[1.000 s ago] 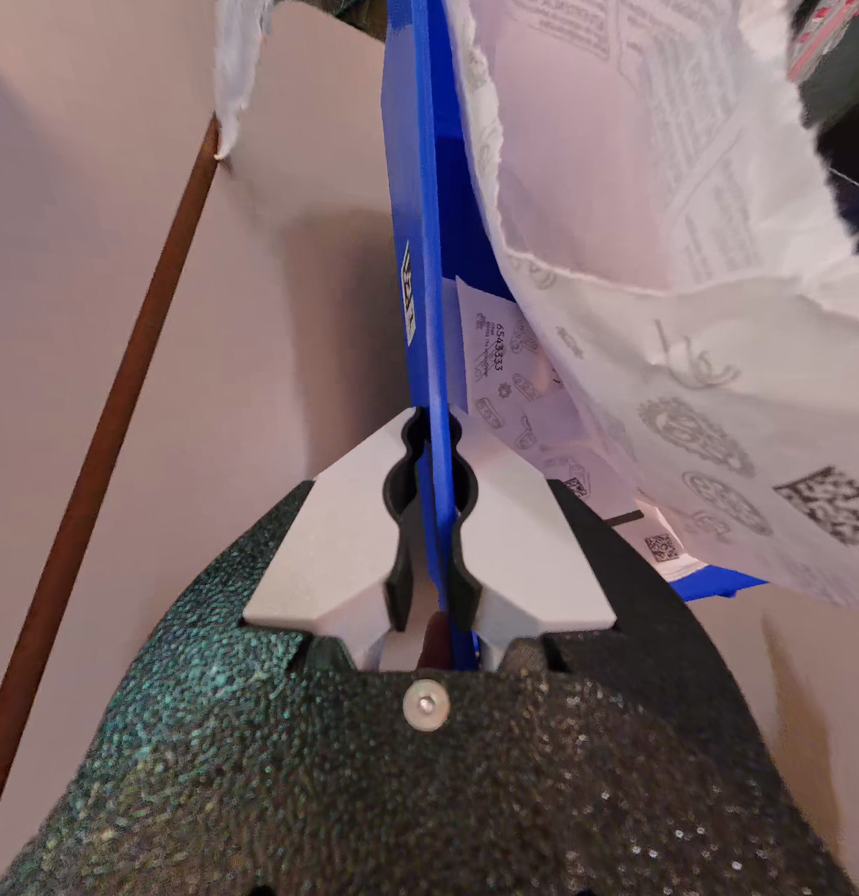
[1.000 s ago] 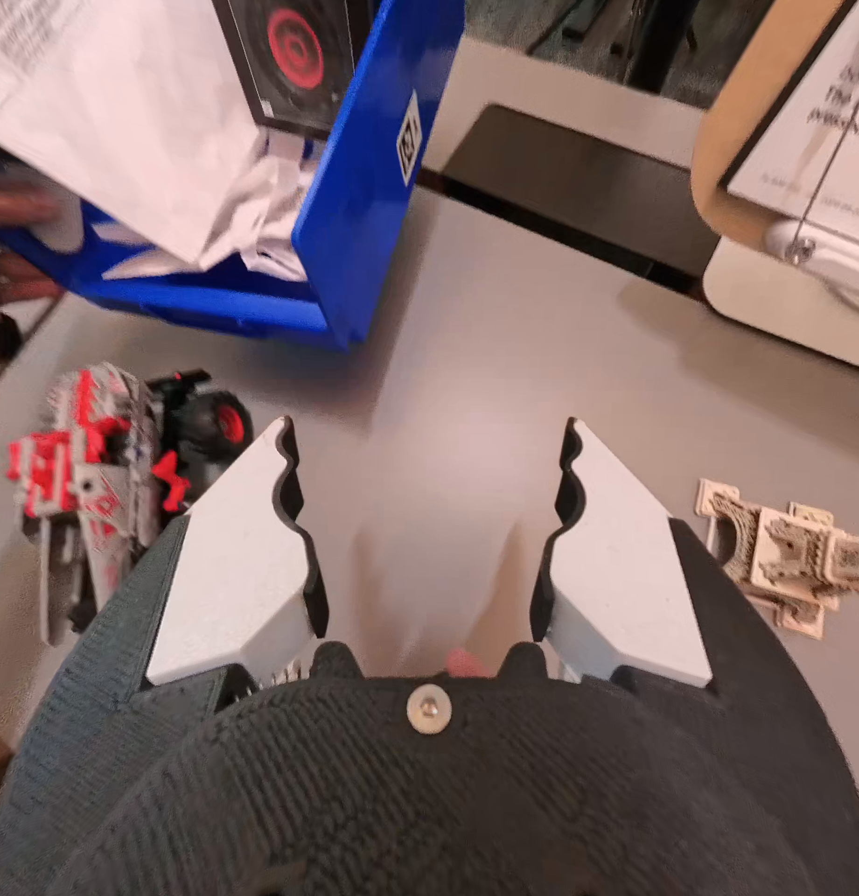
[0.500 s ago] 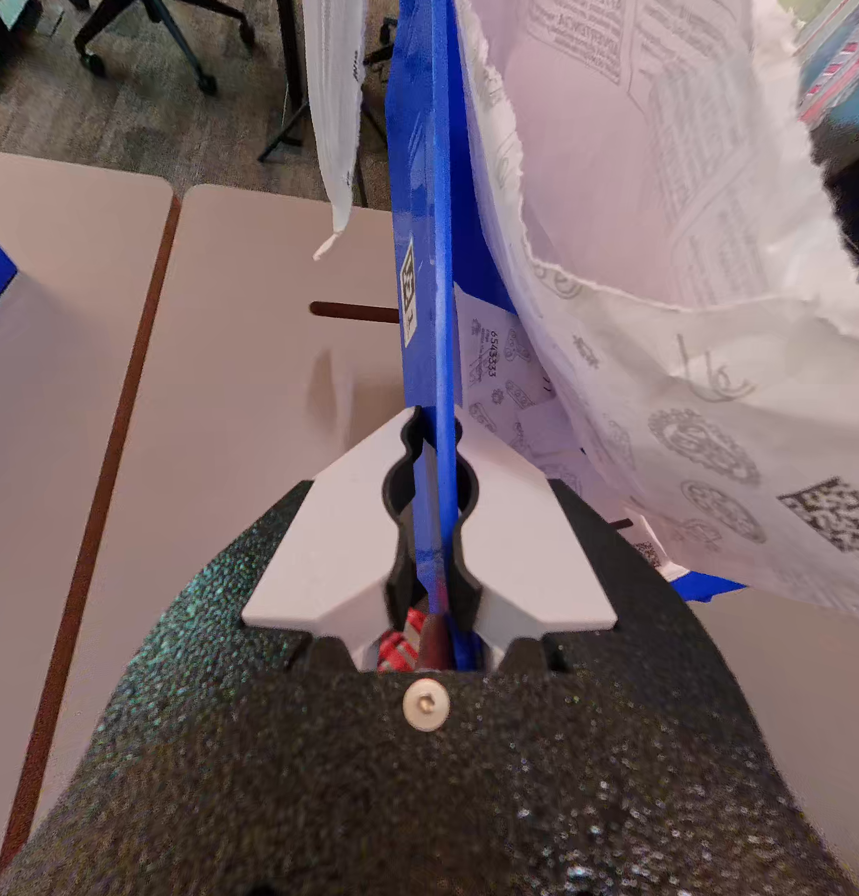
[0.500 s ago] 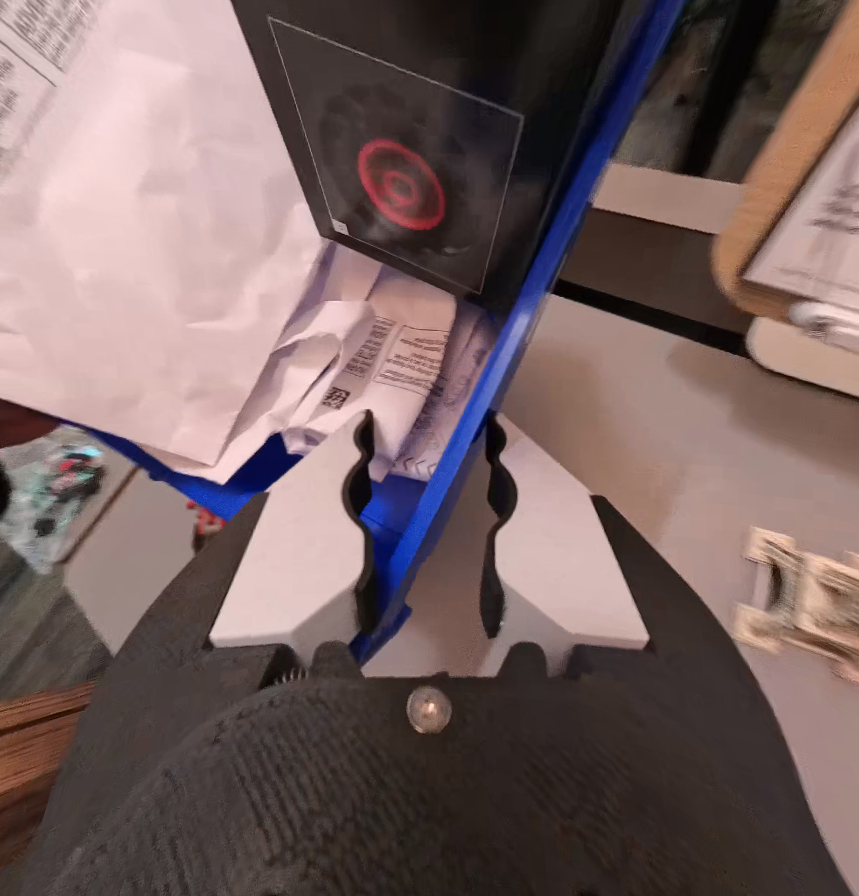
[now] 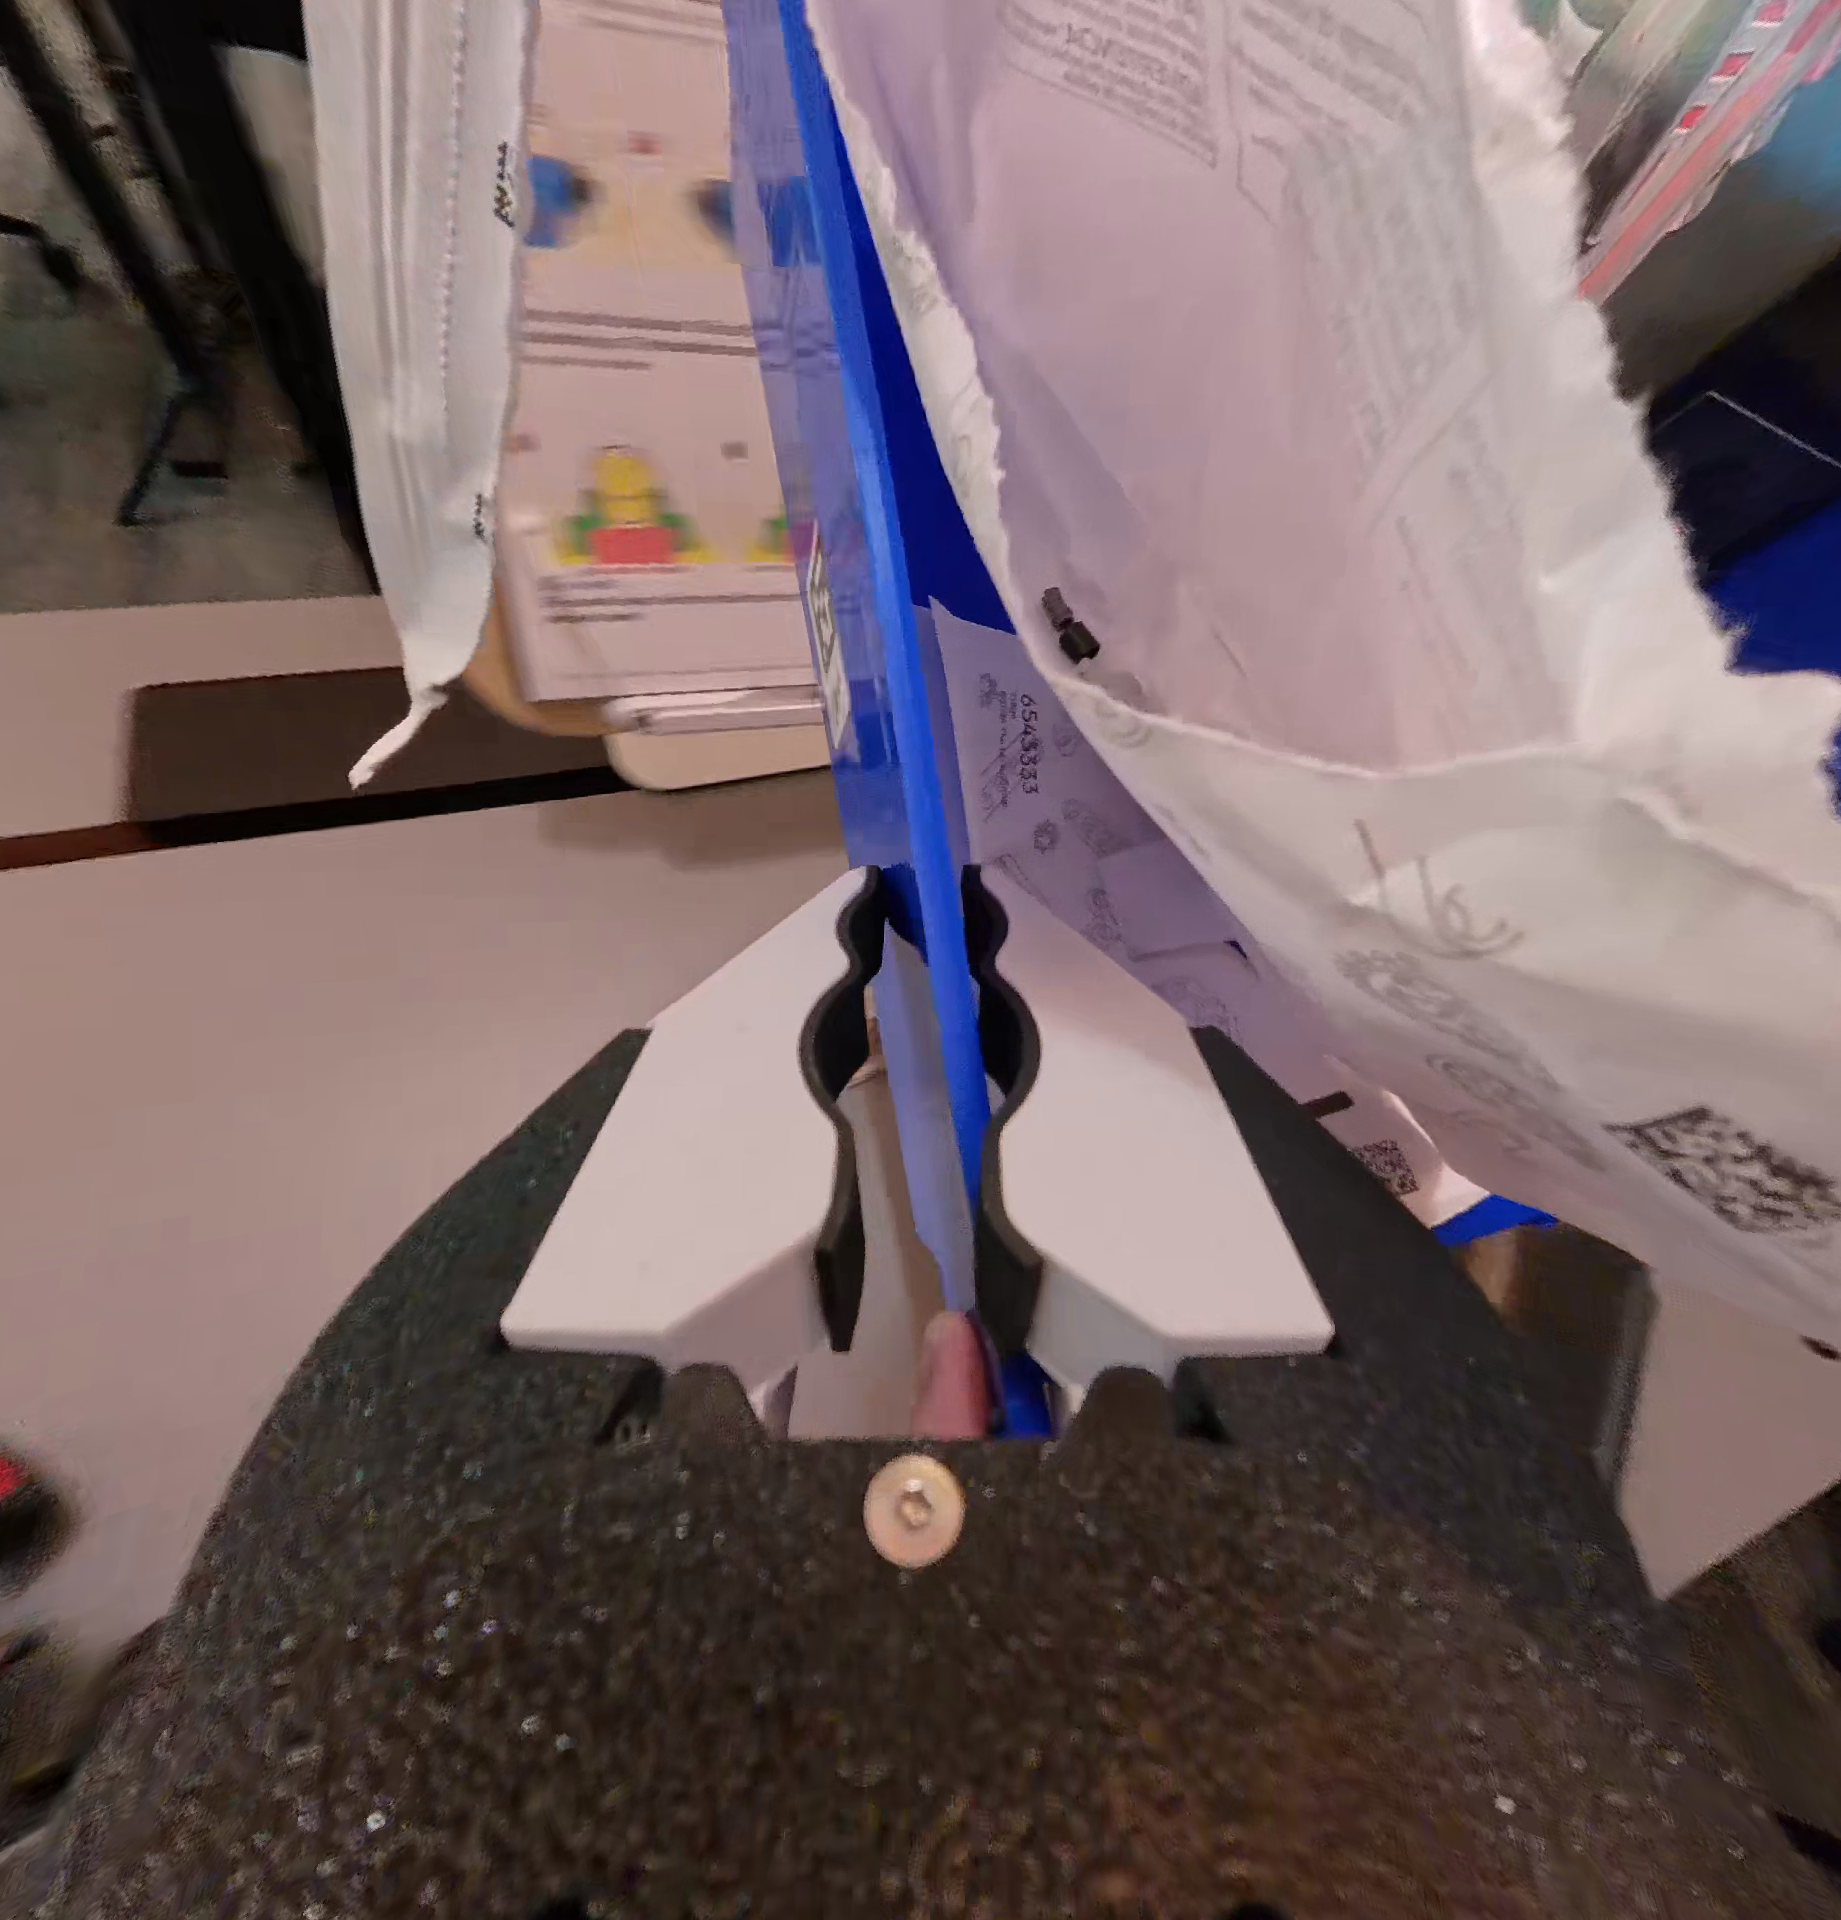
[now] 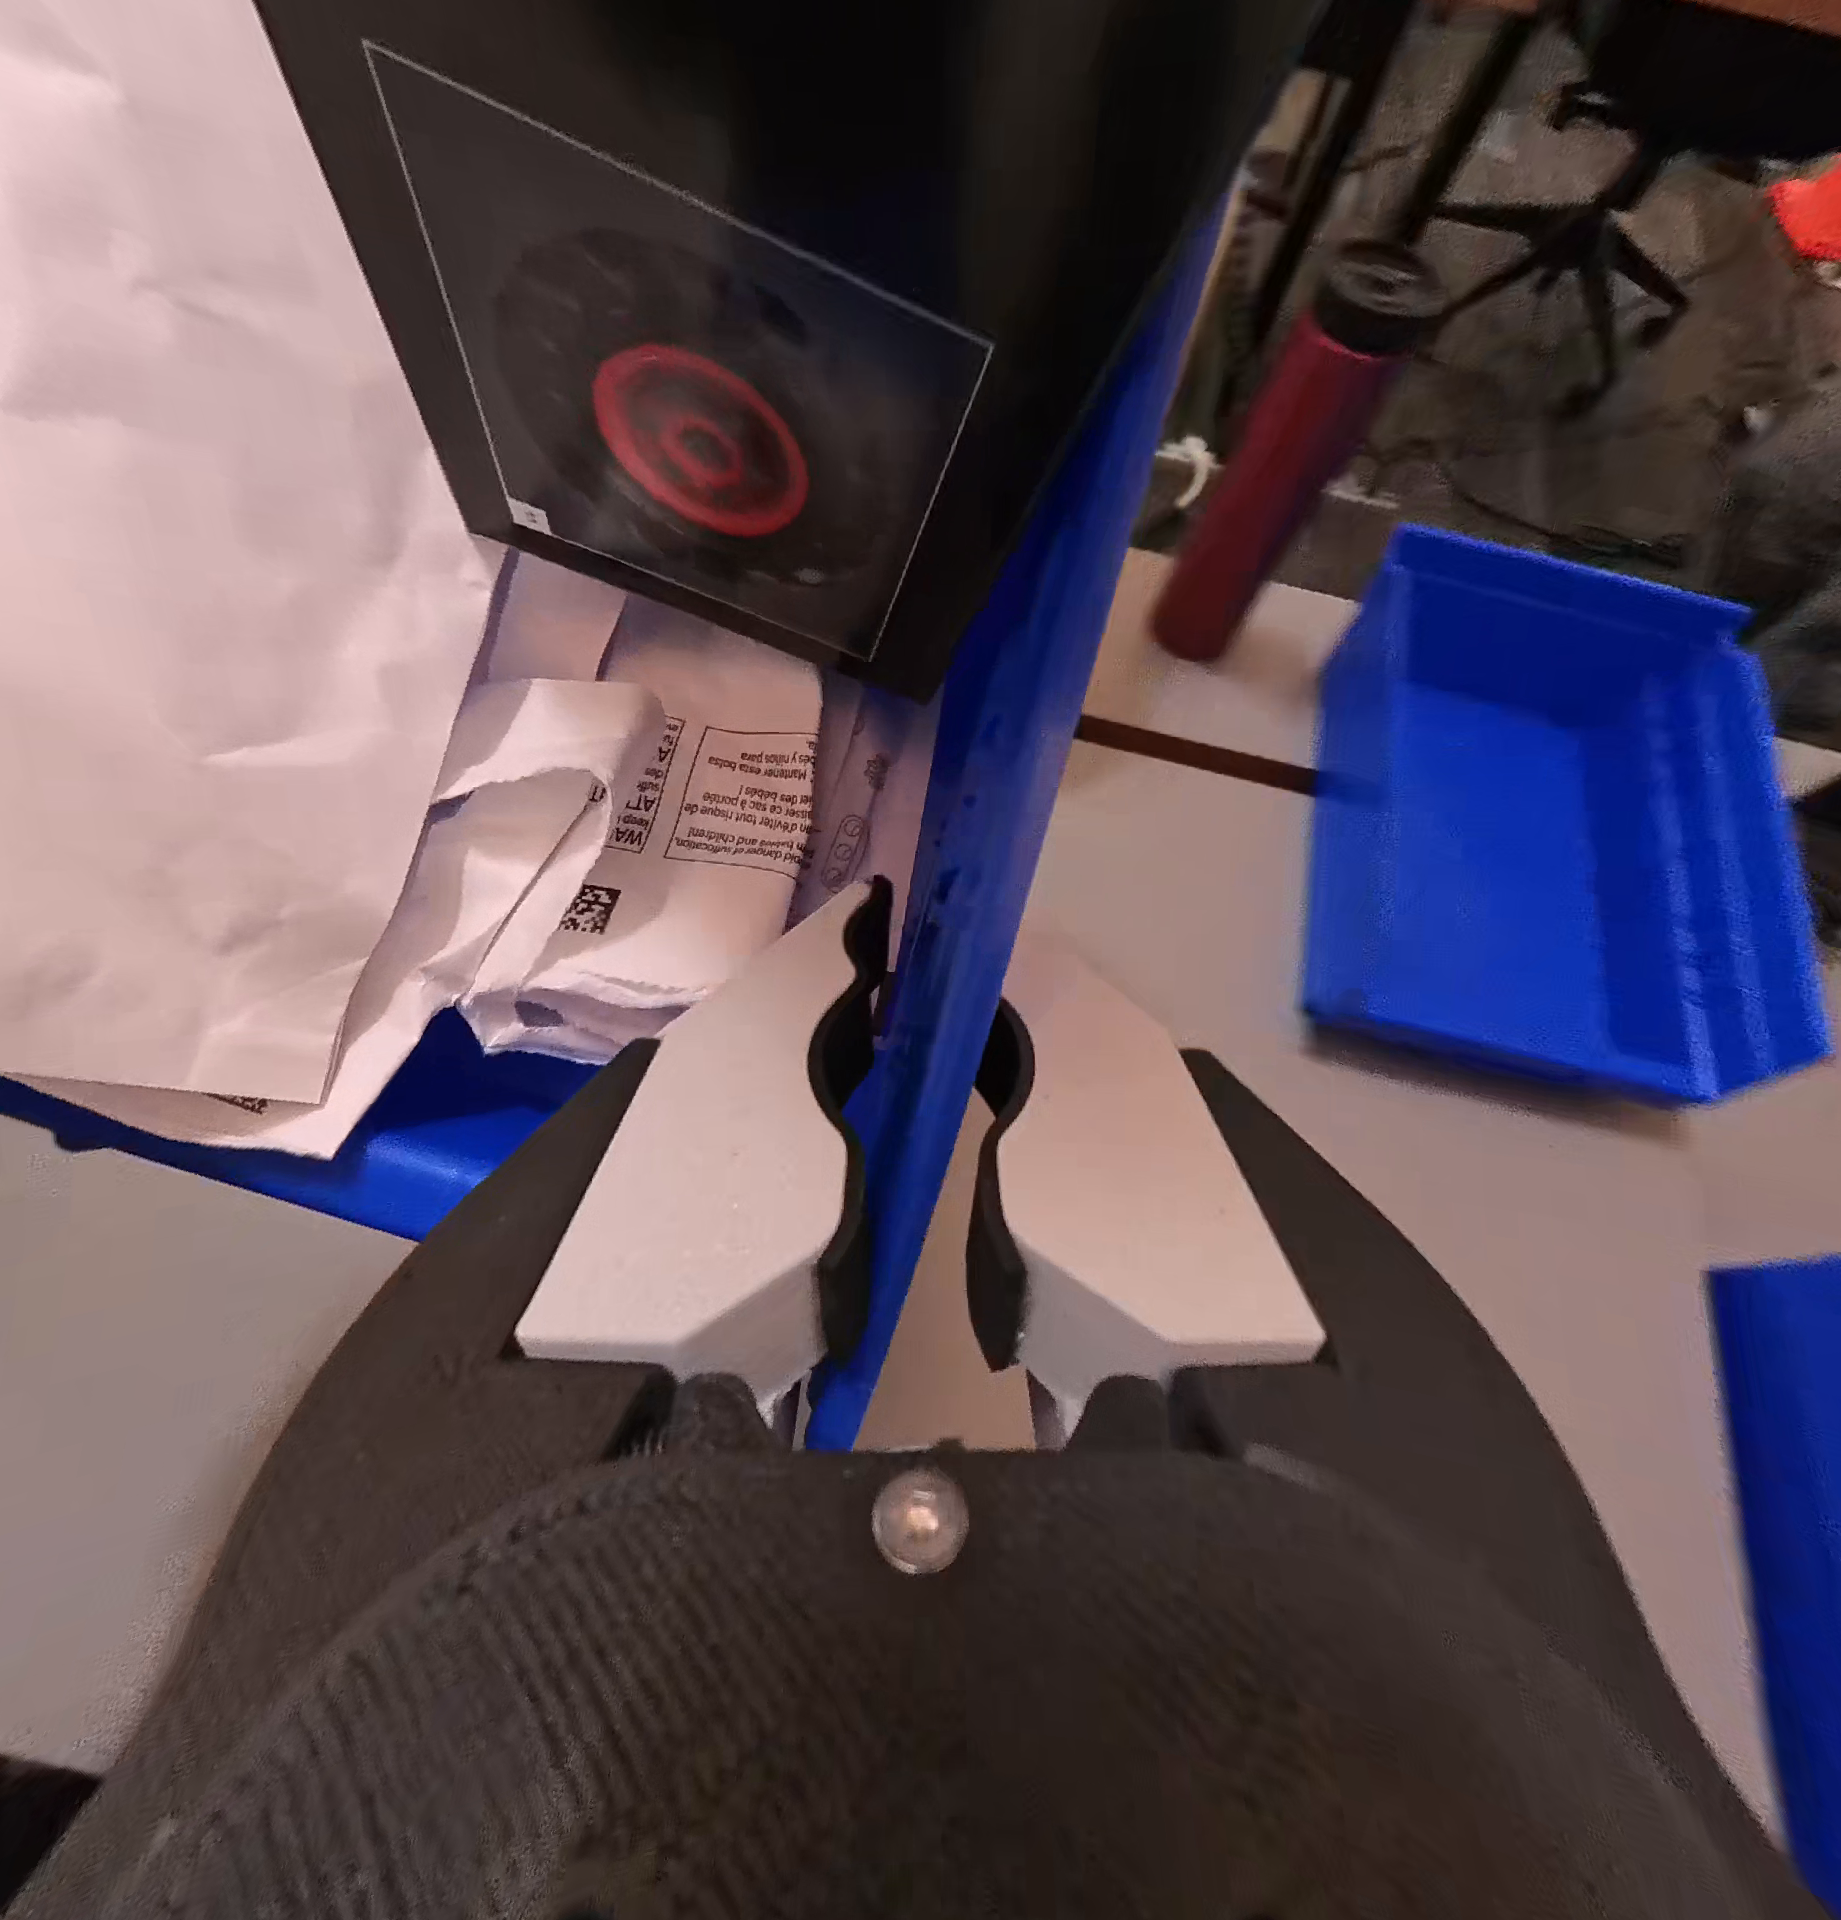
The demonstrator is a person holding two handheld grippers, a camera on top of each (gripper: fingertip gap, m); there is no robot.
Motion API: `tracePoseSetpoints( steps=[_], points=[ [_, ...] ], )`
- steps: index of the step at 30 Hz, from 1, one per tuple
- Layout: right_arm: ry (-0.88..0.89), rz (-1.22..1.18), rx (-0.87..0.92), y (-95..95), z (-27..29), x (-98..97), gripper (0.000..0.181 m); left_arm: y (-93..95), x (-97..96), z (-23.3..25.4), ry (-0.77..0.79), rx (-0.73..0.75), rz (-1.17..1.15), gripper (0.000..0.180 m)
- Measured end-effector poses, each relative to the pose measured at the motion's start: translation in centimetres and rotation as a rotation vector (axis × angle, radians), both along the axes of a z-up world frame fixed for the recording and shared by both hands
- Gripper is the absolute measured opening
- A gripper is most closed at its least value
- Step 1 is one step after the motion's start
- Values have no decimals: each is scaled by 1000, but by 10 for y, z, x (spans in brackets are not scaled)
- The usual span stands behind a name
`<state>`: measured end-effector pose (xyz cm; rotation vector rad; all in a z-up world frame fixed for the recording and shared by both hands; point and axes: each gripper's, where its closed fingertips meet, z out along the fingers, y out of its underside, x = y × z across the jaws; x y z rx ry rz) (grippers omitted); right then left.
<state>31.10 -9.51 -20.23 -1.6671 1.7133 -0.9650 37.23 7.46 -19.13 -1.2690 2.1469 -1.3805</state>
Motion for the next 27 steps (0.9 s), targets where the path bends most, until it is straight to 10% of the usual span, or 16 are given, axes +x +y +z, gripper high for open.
tracePoseSetpoints(
  steps=[1,27],
  points=[
    [4,-17,-11,-26,2,-8,10,-28,-6,0,3,-8,-25,13],
    [71,-140,32,-444,-158,26,3,-439,31,-174,162,173,-32,4]
  ],
)
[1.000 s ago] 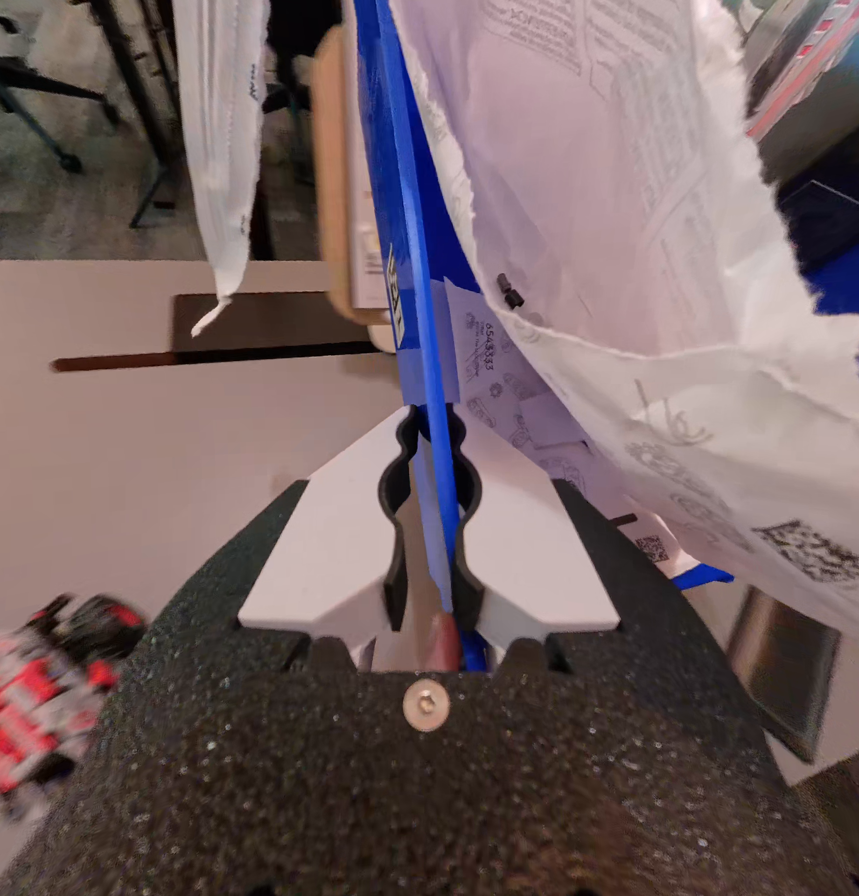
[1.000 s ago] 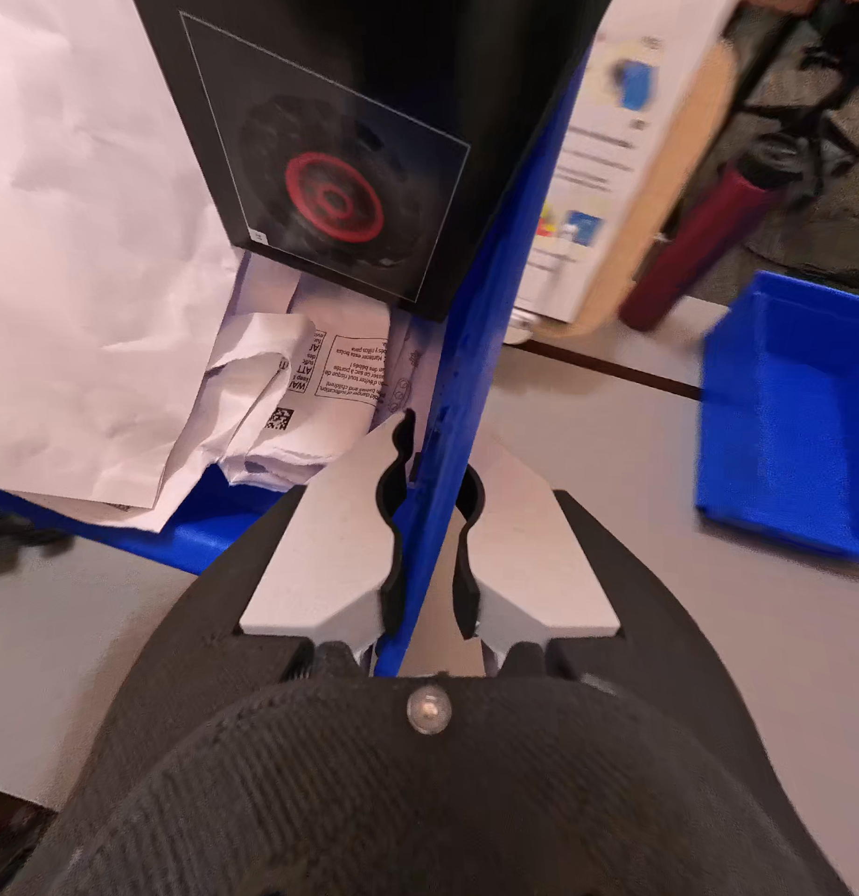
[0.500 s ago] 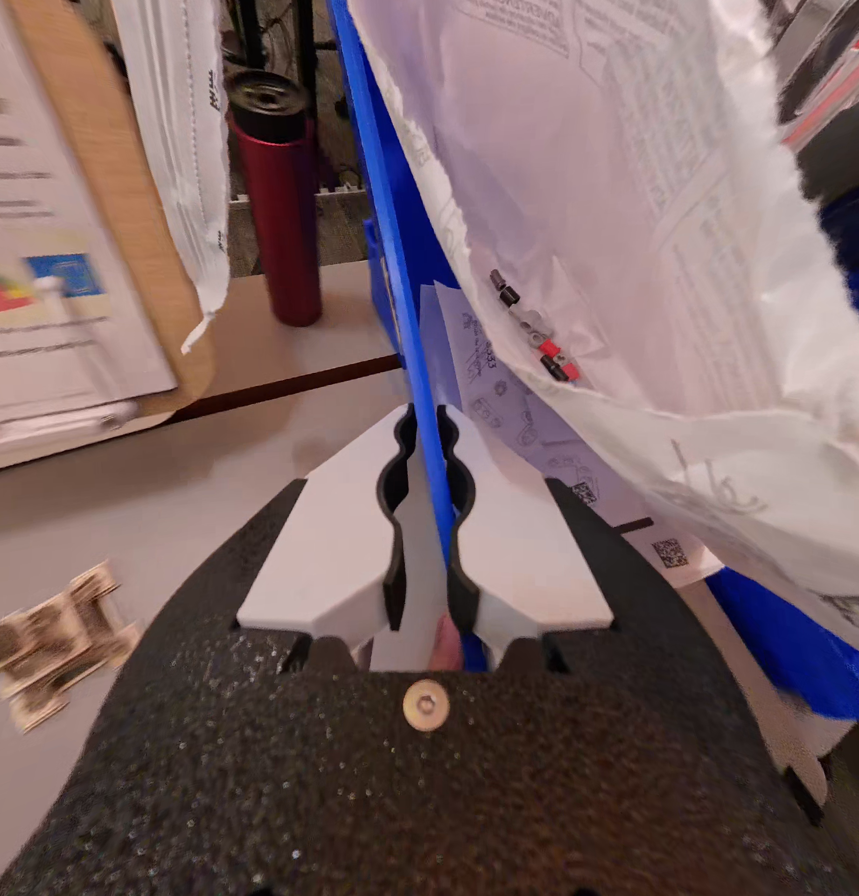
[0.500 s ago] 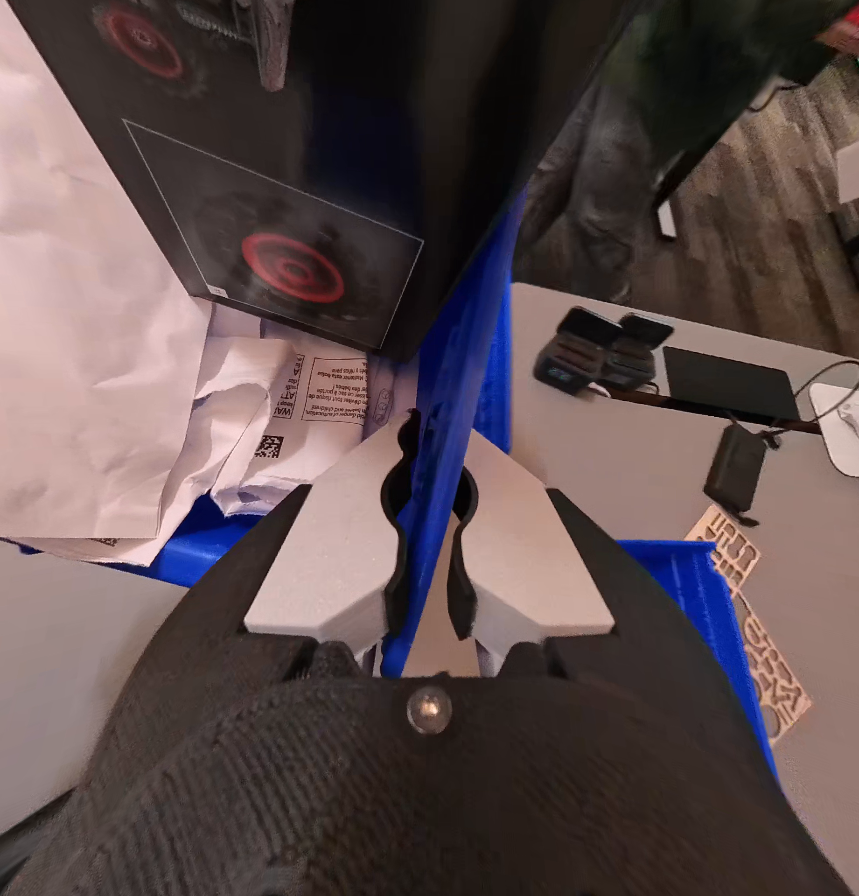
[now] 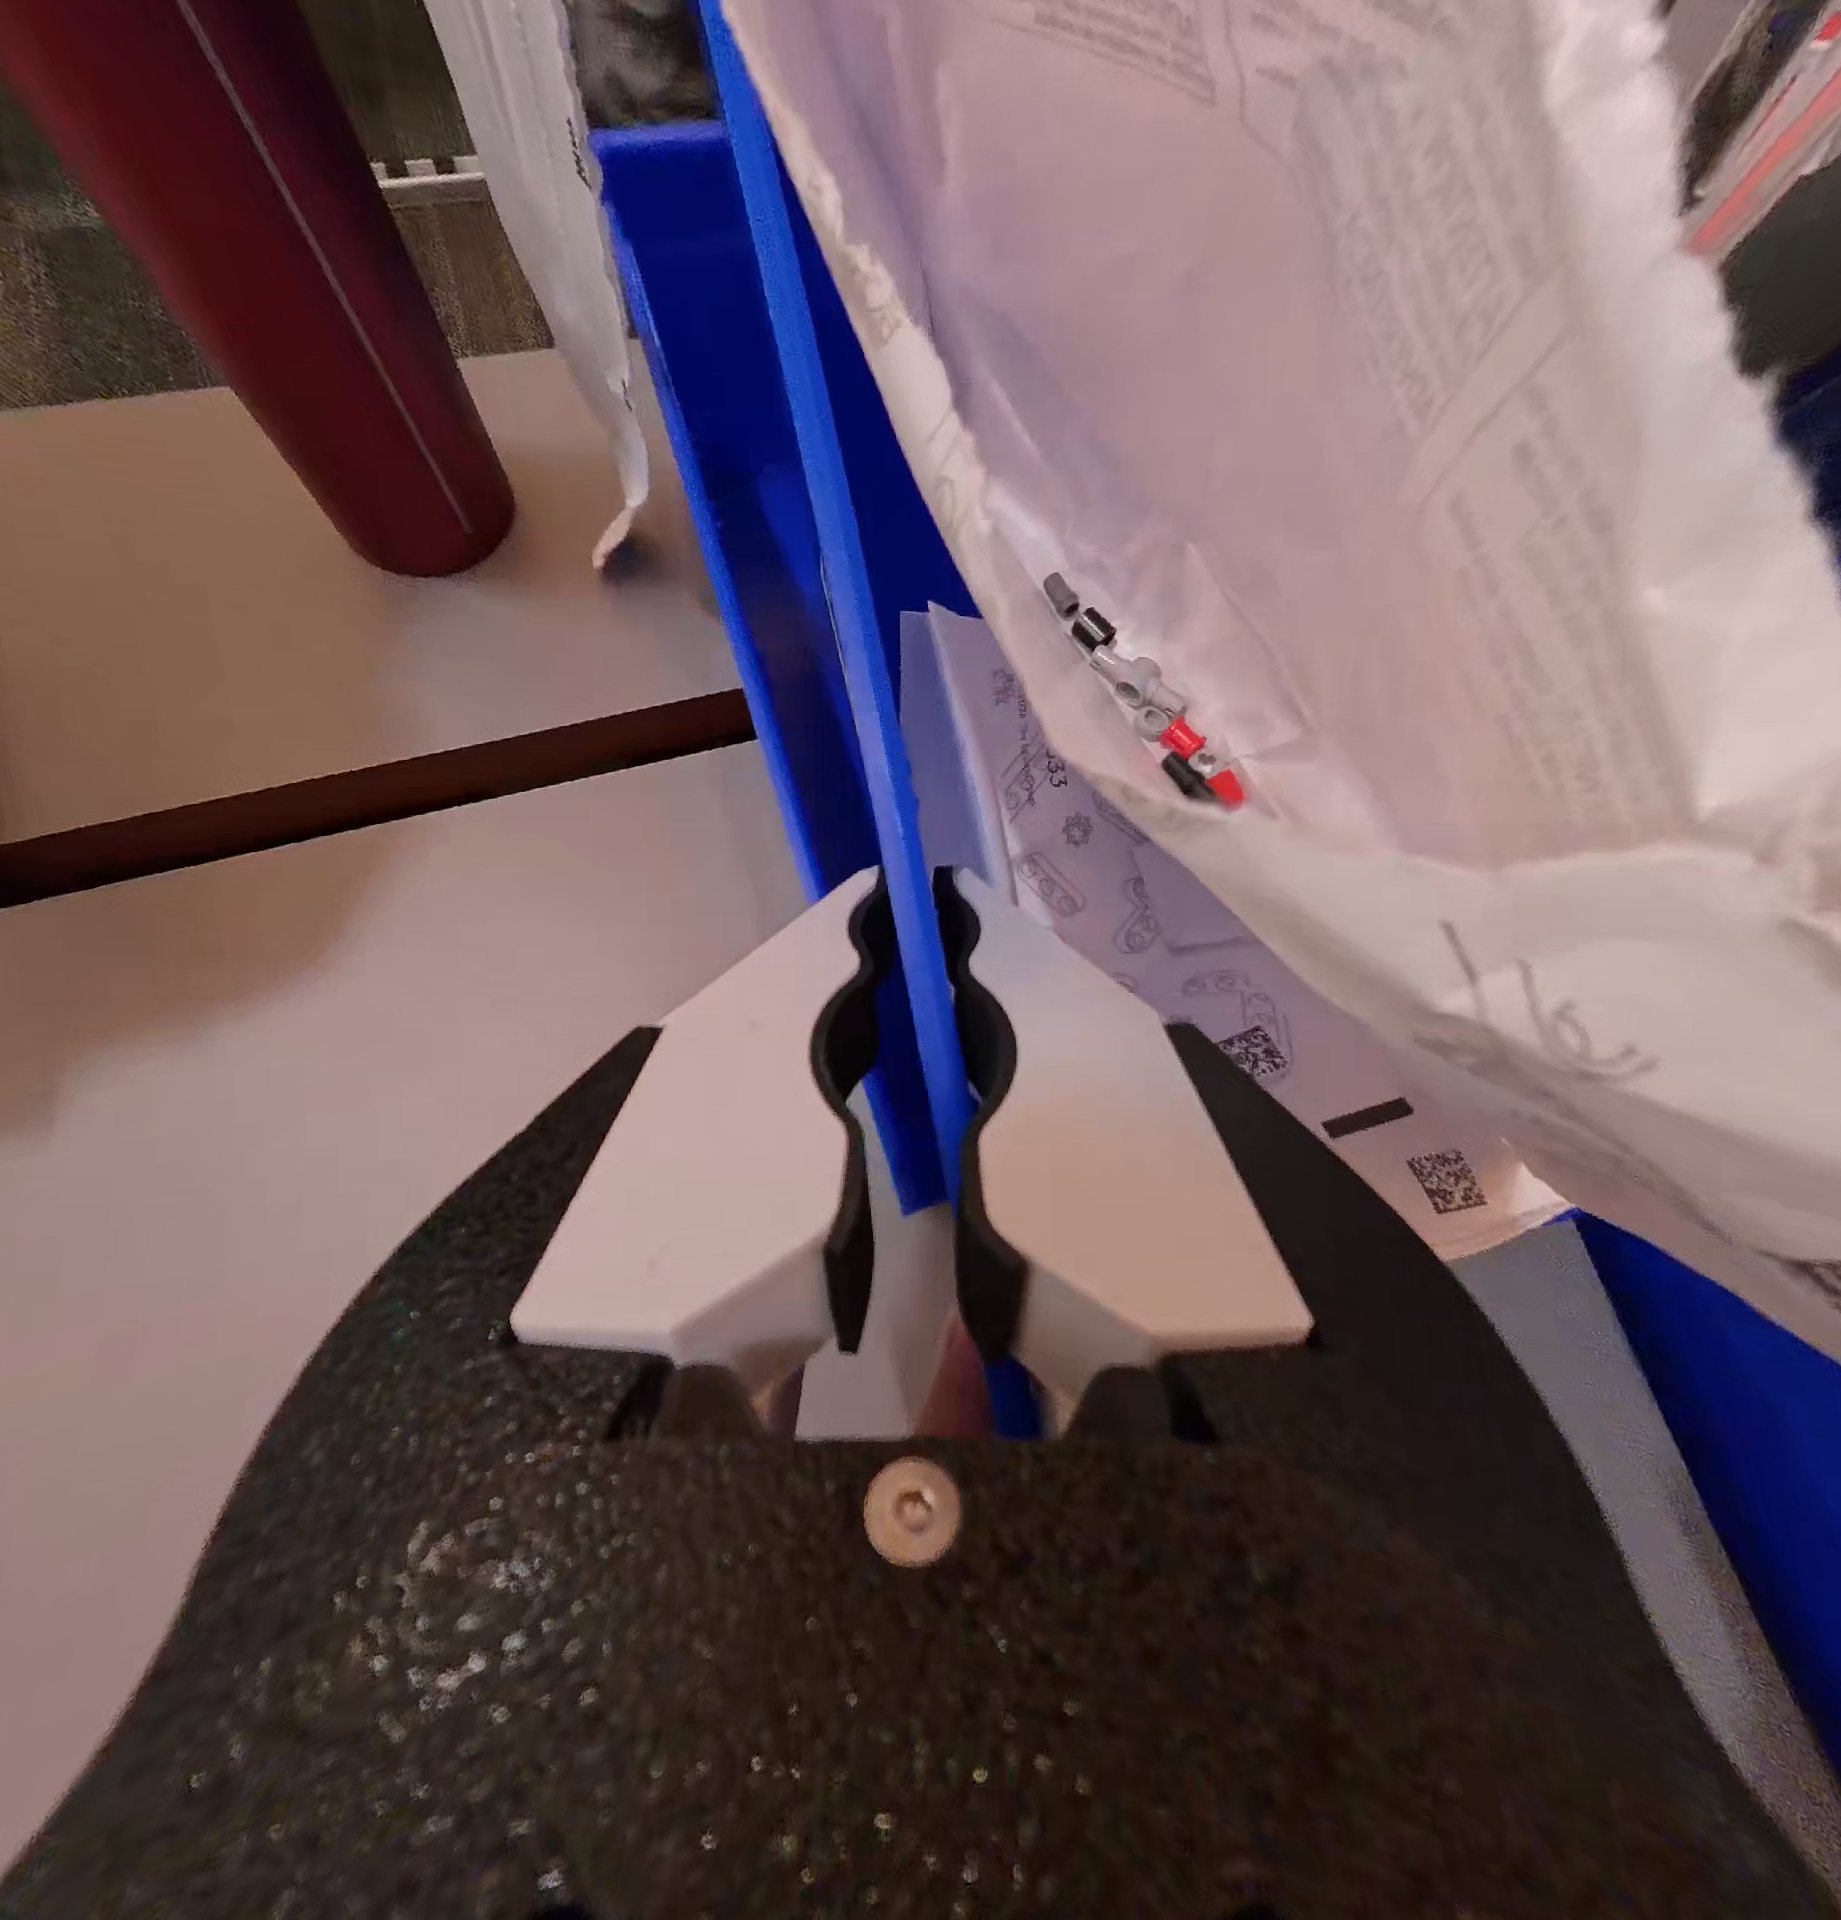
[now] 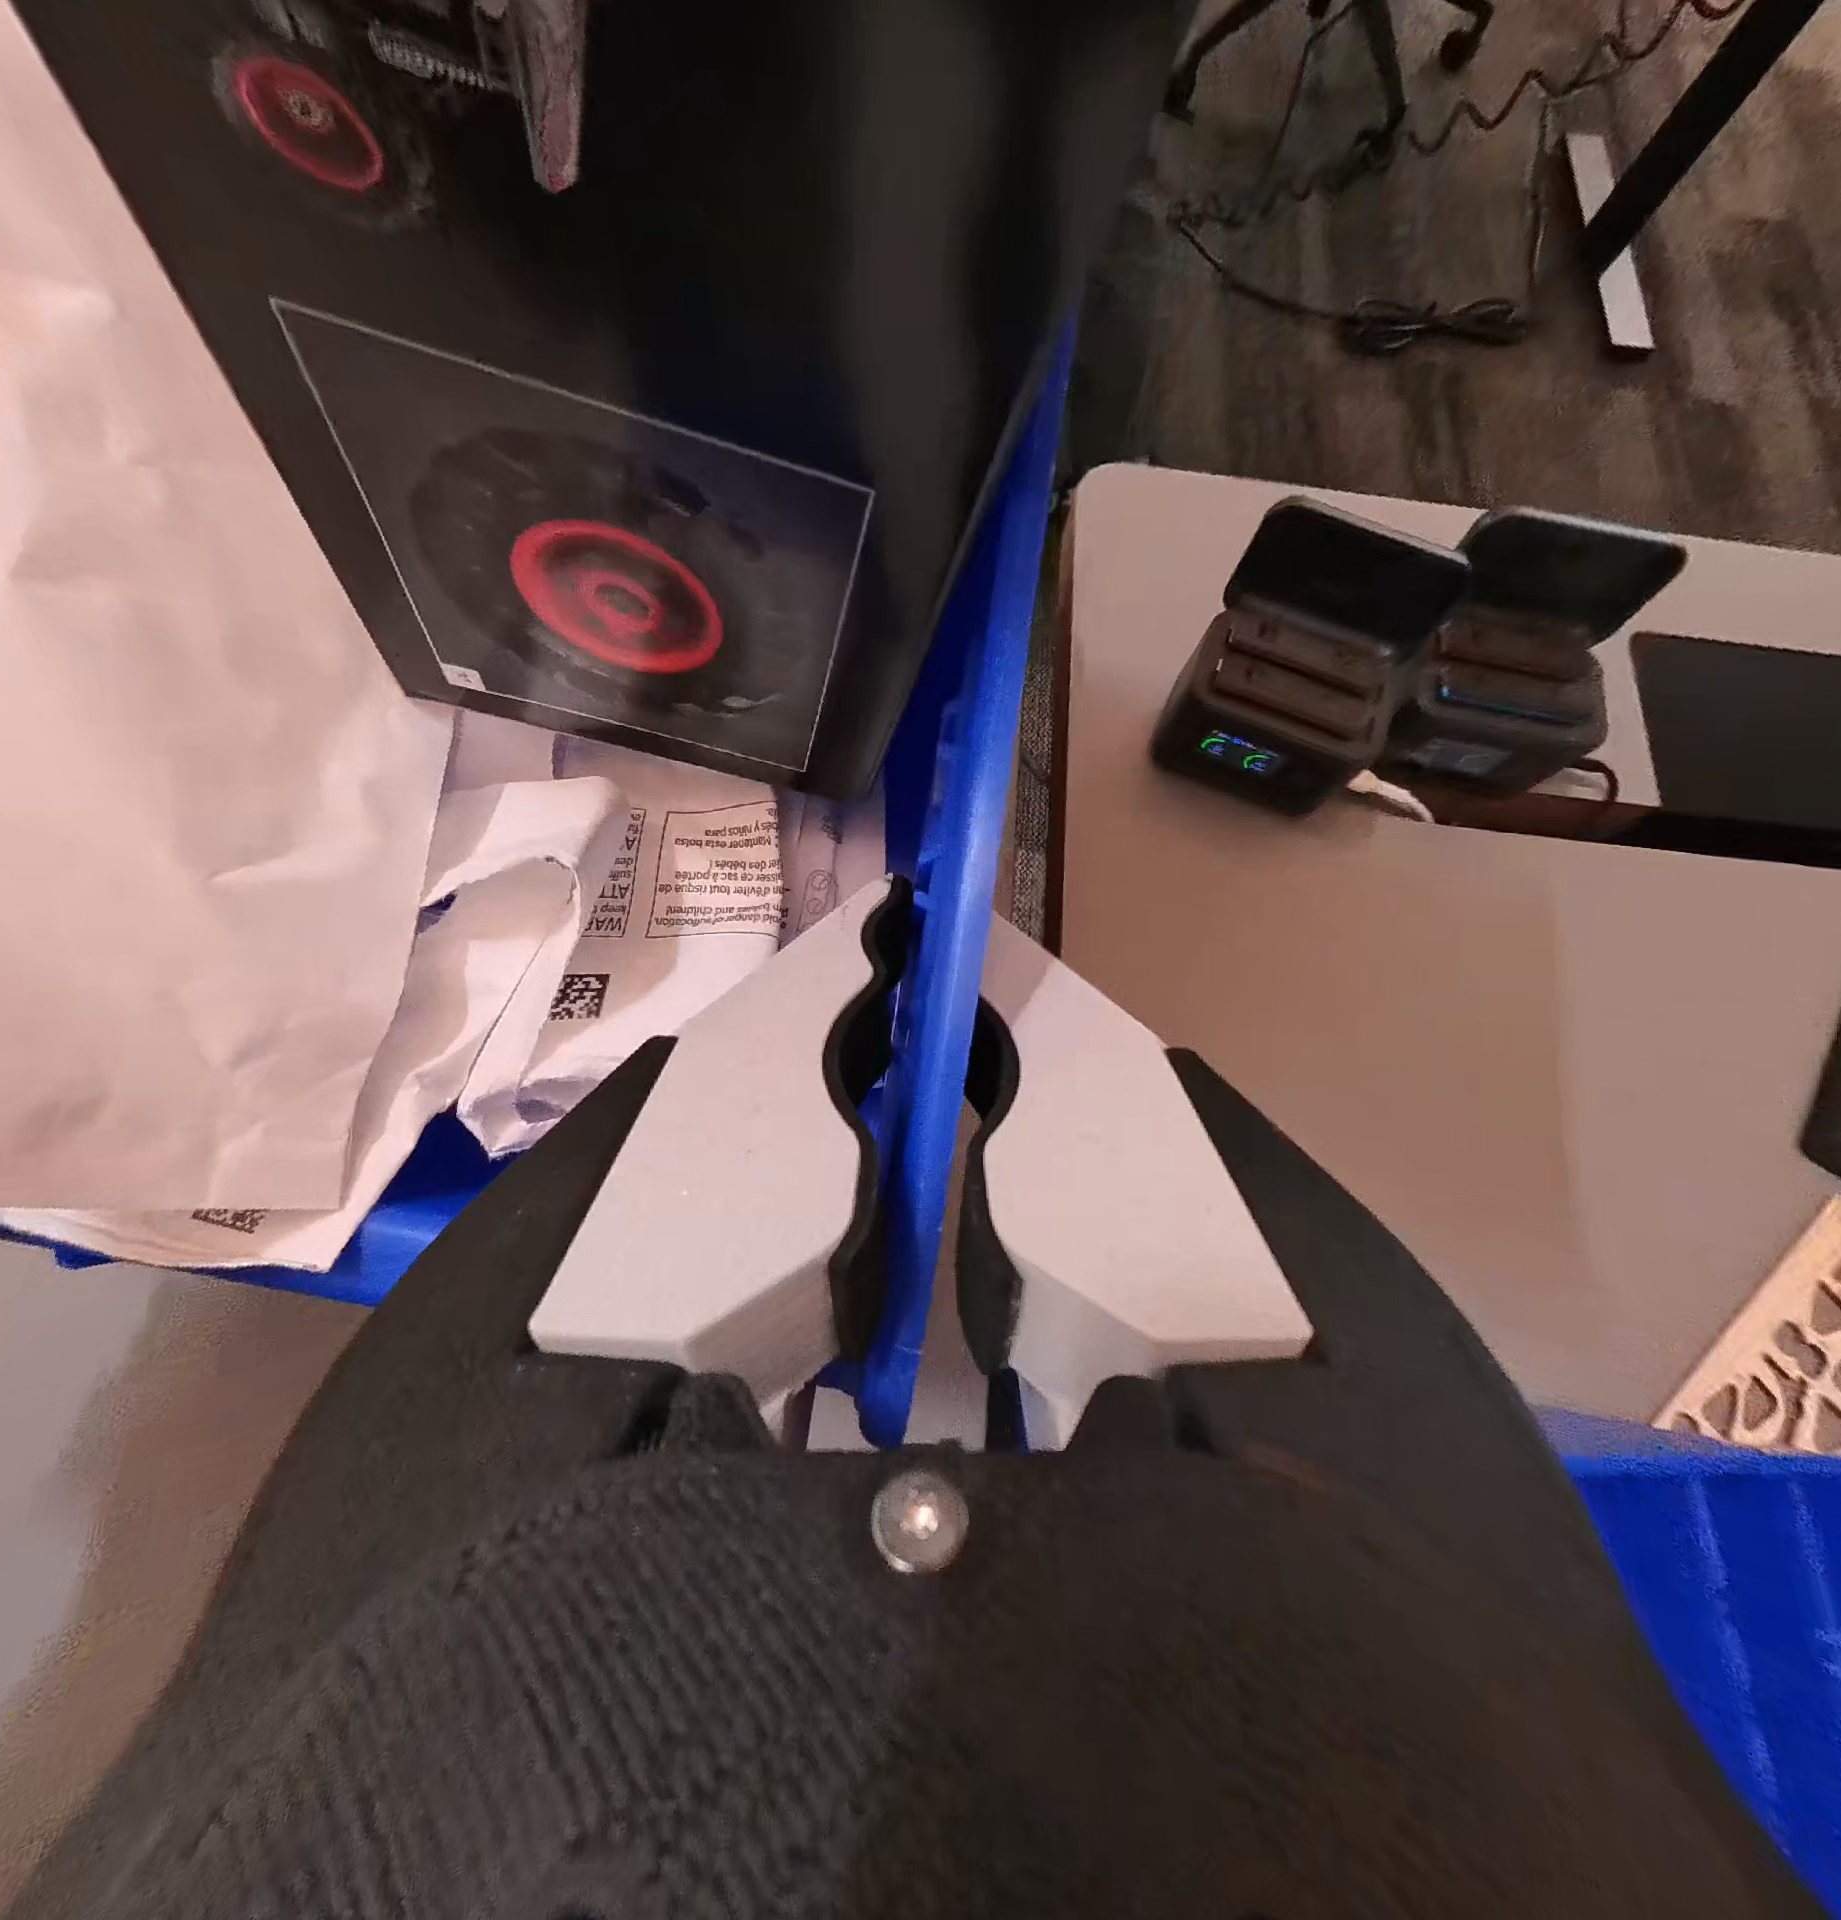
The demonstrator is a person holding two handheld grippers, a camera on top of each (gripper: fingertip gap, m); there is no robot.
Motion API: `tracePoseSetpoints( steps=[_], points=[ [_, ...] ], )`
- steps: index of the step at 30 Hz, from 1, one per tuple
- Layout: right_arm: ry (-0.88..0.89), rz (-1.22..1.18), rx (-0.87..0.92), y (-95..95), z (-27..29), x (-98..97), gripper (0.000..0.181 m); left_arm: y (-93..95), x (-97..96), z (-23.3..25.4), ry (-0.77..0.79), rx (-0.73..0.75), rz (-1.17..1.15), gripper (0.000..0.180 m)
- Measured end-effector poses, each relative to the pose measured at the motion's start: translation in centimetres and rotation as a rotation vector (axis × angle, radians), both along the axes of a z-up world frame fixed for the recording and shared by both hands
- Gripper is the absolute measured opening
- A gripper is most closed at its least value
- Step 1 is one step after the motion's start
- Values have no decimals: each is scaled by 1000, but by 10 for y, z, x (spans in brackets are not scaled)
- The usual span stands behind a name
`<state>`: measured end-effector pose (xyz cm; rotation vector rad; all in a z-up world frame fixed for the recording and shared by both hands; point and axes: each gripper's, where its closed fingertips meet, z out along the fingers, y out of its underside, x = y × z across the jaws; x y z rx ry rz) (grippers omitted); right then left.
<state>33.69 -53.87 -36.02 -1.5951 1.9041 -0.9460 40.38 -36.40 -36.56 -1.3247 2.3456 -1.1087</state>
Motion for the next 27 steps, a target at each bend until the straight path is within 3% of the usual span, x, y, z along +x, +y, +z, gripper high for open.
tracePoseSetpoints(
  steps=[6,16,22,27],
  points=[
    [-6,-2,-34,-1,-14,22,3,-3,24,-22,-23,13,6,4],
    [42,-29,-68,-4,-28,29,6,-1,34,-26,-82,199,-3,5],
    [130,-9,-305,-9,-27,22,24,10,34,-31,-142,310,-46,36],
    [127,-33,-207,-11,-31,24,32,13,36,-45,-4,279,-3,44]
  ],
)
